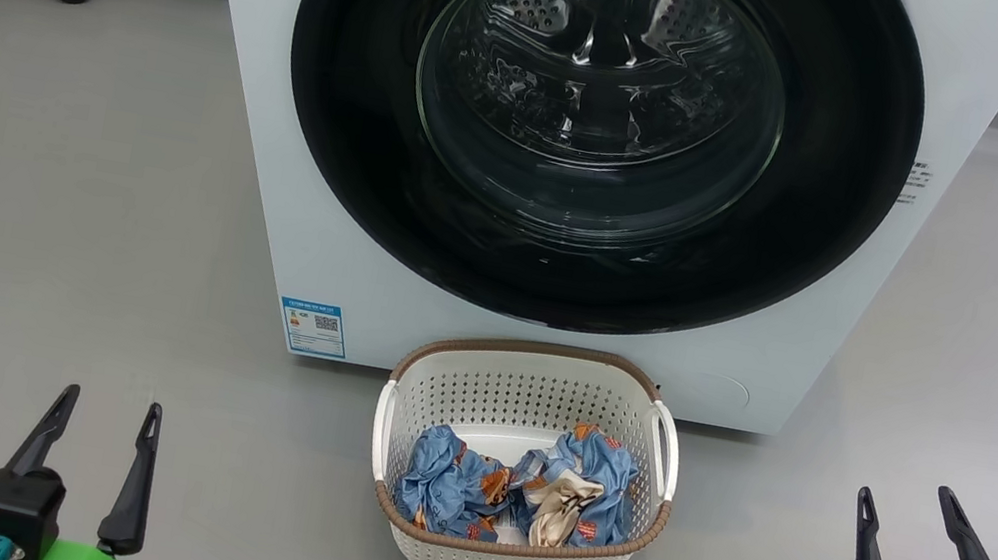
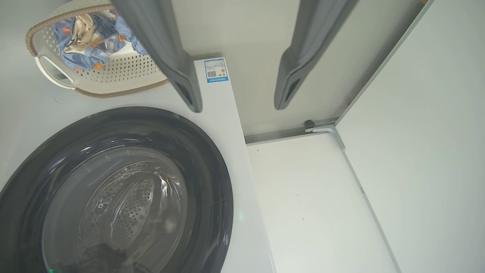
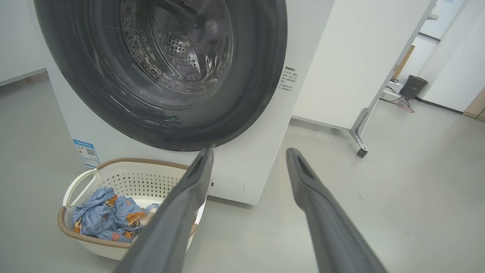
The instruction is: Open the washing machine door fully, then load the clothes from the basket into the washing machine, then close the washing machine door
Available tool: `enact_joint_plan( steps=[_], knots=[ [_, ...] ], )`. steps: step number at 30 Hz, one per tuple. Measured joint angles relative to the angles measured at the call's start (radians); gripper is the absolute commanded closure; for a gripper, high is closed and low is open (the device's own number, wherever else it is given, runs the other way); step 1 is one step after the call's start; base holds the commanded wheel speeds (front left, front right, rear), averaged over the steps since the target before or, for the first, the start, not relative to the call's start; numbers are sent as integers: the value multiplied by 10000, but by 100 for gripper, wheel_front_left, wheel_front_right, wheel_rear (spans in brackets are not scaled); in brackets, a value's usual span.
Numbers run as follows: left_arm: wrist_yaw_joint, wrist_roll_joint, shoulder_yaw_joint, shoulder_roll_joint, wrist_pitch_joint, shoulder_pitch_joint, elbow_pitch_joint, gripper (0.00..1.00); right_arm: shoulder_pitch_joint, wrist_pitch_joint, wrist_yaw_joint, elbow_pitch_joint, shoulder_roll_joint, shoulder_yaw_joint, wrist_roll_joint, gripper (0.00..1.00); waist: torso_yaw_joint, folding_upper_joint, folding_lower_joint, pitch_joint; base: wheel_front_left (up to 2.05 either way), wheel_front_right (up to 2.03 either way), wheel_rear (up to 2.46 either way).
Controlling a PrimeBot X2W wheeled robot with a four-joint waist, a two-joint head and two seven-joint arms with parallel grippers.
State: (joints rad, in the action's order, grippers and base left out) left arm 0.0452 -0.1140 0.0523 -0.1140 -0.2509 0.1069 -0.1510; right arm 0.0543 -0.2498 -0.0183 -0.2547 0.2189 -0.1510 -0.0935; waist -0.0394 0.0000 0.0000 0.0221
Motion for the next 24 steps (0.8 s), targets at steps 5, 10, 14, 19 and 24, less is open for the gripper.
enact_joint_plan(
  steps=[5, 10, 14, 19, 24],
  knots=[
    [86, -10, -182, 21, 0, -16, -31, 0, 0, 0, 84, -2, -17, 82, 0, 0, -16, 0, 0, -28, 0, 0, 0],
    [163, -10, -280, 29, 0, -34, -33, 0, 0, 0, 86, 0, -54, 115, 2, 0, -36, 0, 0, -46, 0, 0, 0],
    [186, -12, -431, 44, 0, -36, -79, 0, 0, 0, 115, -2, -56, 146, 4, 0, -57, 0, 0, -52, 4, 4, -8],
    [249, -13, -533, 77, 0, -45, -127, 0, 0, 0, 174, -13, -58, 171, 27, 0, -76, 0, 0, -61, 15, 15, -30],
    [334, -13, -616, 82, 0, -45, -104, 0, 1, 0, 221, -19, -73, 194, 100, 0, -68, 0, 0, -87, 28, 28, -56]
  ],
)
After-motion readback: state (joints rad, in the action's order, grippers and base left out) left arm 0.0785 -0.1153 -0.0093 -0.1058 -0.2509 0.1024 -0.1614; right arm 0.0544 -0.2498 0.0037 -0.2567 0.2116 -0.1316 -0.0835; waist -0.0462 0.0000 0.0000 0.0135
